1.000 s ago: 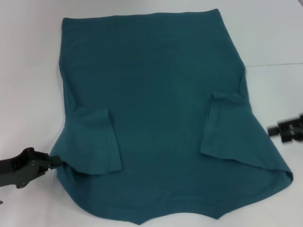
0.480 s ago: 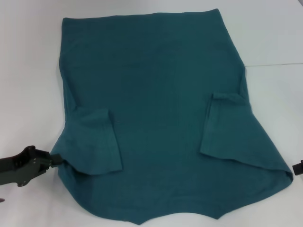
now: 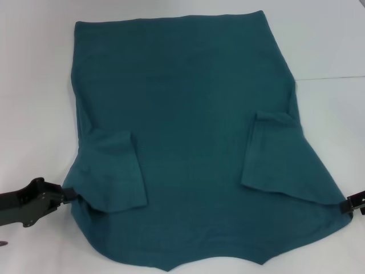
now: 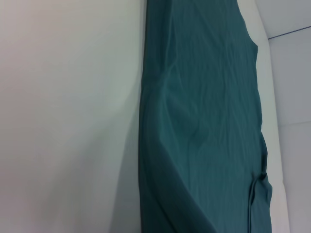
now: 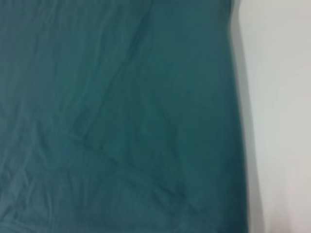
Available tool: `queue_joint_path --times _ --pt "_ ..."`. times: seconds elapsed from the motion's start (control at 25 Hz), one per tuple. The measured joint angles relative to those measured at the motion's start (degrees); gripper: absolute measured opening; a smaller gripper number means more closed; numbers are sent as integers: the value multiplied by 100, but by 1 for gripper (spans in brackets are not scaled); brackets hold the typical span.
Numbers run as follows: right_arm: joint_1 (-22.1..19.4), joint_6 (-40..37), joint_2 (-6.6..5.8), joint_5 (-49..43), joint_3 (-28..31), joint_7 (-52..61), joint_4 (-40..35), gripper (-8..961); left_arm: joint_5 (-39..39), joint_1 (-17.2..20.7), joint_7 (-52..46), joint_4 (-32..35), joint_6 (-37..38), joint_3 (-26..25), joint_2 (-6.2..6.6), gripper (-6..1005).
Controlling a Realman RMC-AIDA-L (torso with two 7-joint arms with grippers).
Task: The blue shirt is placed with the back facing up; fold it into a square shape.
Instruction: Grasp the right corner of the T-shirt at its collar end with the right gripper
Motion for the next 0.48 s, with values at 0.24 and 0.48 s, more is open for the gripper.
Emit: queue_joint_path --times 0.24,0.48 --pt "65 31 45 -96 0 19 0 682 5 1 -2 -1 -11 1 2 3" --pt "84 31 62 -102 0 20 0 682 3 10 -5 -1 -19 -5 -4 3"
